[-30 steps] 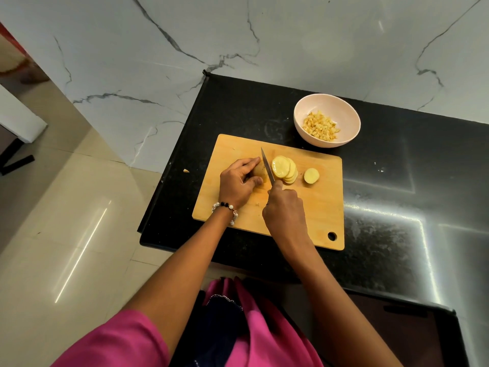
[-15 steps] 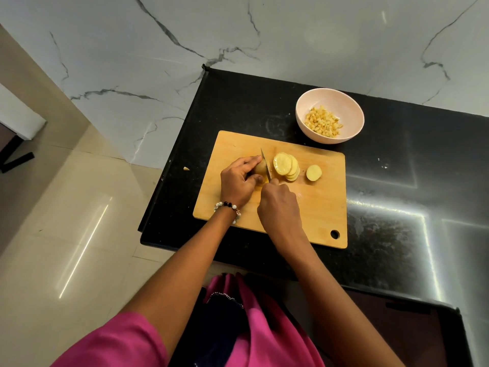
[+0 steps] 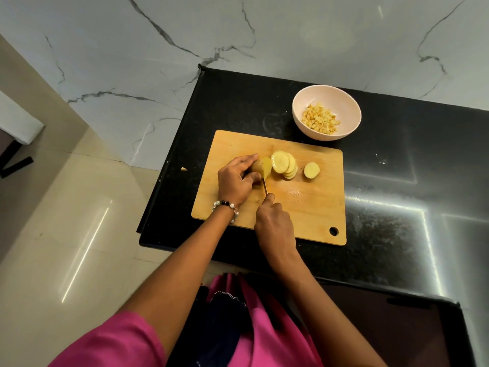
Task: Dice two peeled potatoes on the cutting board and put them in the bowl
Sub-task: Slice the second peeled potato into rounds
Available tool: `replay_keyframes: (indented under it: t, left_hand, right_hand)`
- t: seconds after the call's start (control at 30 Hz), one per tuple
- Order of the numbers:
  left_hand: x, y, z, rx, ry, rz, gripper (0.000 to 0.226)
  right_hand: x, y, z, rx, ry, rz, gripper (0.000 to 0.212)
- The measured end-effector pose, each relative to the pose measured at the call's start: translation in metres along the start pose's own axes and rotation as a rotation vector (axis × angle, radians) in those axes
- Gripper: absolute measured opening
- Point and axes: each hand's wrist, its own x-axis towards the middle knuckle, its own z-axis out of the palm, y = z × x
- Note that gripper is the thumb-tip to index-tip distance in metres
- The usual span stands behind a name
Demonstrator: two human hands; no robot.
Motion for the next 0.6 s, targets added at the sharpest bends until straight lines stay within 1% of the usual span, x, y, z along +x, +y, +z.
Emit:
replay_keyframes:
  t: [0.23, 0.3, 0.43, 0.53, 0.6]
  left_hand:
    - [0.0, 0.002, 0.0, 0.023, -0.024, -0.014, 0.049]
    - [-0.001, 0.002, -0.001, 0.016, -0.032, -0.02, 0.049]
    - [-0.001, 0.001, -0.001, 0.013, -0.031, -0.02, 0.049]
    - [-0.001, 0.0, -0.001, 0.018, -0.027, -0.005, 0.049]
    - [0.0, 0.0, -0.001, 0.012, -0.028, -0.002, 0.049]
  right_hand:
    - [0.005, 0.026, -0.003, 0.034, -0.049, 0.01, 0.048]
    - [0.012, 0.033, -0.006, 0.099, -0.043, 0.0, 0.044]
    - [0.02, 0.039, -0.023, 0.349, 0.038, 0.054, 0.026]
    - [0.018, 0.037, -0.031, 0.393, 0.114, 0.052, 0.027]
    - [0.016, 0.032, -0.036, 0.409, 0.131, 0.035, 0.027]
